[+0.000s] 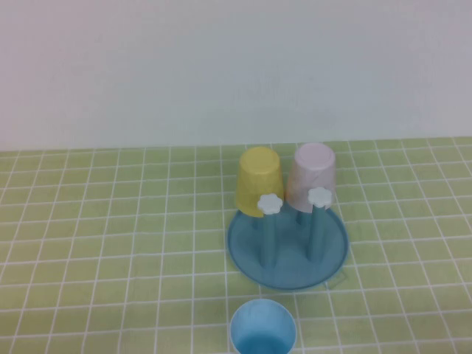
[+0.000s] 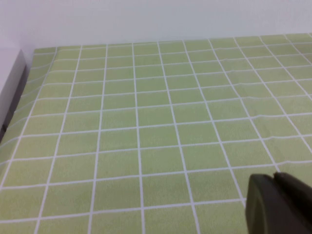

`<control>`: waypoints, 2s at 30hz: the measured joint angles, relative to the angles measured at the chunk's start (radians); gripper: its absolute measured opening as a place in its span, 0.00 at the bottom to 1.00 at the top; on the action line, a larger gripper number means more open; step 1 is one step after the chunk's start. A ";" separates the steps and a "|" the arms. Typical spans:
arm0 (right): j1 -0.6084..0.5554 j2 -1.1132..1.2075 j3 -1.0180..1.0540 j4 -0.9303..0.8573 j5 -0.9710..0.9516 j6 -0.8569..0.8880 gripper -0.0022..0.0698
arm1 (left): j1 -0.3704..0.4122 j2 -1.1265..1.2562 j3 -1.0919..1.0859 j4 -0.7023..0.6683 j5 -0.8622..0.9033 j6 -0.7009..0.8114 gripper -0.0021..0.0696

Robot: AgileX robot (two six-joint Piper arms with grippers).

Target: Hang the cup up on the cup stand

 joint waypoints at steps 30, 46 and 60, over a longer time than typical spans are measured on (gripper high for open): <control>0.000 0.000 0.000 0.000 0.000 0.000 0.03 | 0.000 0.000 0.000 0.041 -0.020 0.002 0.03; 0.000 0.000 0.006 -0.118 -0.159 -0.008 0.03 | 0.000 0.000 0.000 0.044 -0.425 0.002 0.03; 0.000 0.000 0.006 -0.262 -0.615 -0.008 0.03 | 0.000 0.000 0.000 0.053 -0.571 0.002 0.03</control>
